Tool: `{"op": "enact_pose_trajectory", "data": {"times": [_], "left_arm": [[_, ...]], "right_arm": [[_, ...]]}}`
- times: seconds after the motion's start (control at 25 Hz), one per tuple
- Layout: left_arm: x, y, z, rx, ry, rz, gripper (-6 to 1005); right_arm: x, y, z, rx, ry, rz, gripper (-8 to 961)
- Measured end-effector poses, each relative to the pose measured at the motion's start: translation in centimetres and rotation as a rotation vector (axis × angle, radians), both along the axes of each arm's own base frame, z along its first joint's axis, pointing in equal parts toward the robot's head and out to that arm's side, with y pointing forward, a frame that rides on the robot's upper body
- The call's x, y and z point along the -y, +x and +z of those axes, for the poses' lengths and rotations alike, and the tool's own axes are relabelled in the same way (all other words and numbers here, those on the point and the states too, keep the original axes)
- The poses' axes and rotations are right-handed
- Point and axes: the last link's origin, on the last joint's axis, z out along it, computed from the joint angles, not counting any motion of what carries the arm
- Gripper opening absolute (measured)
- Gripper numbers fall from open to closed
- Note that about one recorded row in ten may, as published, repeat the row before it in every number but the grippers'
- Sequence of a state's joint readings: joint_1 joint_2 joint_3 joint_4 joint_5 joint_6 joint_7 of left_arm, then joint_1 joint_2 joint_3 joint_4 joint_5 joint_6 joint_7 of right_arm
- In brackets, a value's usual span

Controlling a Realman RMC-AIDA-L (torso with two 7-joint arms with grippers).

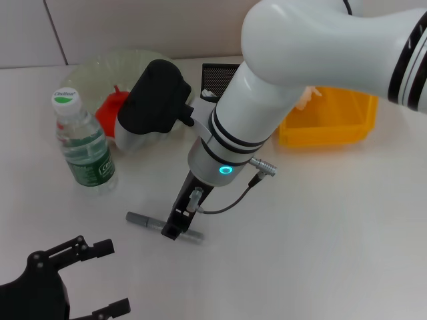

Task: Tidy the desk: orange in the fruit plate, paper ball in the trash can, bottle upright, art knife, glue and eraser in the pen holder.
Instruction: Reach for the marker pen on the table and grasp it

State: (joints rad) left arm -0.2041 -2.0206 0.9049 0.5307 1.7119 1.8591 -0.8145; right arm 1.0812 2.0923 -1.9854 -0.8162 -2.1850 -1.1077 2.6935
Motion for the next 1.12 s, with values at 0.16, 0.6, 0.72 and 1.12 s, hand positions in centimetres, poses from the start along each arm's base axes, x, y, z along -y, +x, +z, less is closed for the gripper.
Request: {"op": "enact_pose_trajectory", "data": {"times": [0.16,0.6,0.72,1.12], "left_arm": [[0.0,0.0,0.0,0.001,0.0,0.0,796],[-0.2,0.2,0.0,0.001,0.0,-0.007,796],[-0.2,0.2,-0.1,0.002,-0.001,-0.008,796],[-0.2,0.3,-0.2,0.005,-0.003,-0.009,797]], "right_arm": [[0.1,0.1,-0.1,-0.007,-0.003,-0.013,516],[0.4,1.0,-0.4,0.02,-0.017,-0.021,487],[0.5,1.1,-0.4,0.022,-0.017,-0.021,474],[0.5,1.2,-0.3,0.032,-0.023,-0.026,386]]}}
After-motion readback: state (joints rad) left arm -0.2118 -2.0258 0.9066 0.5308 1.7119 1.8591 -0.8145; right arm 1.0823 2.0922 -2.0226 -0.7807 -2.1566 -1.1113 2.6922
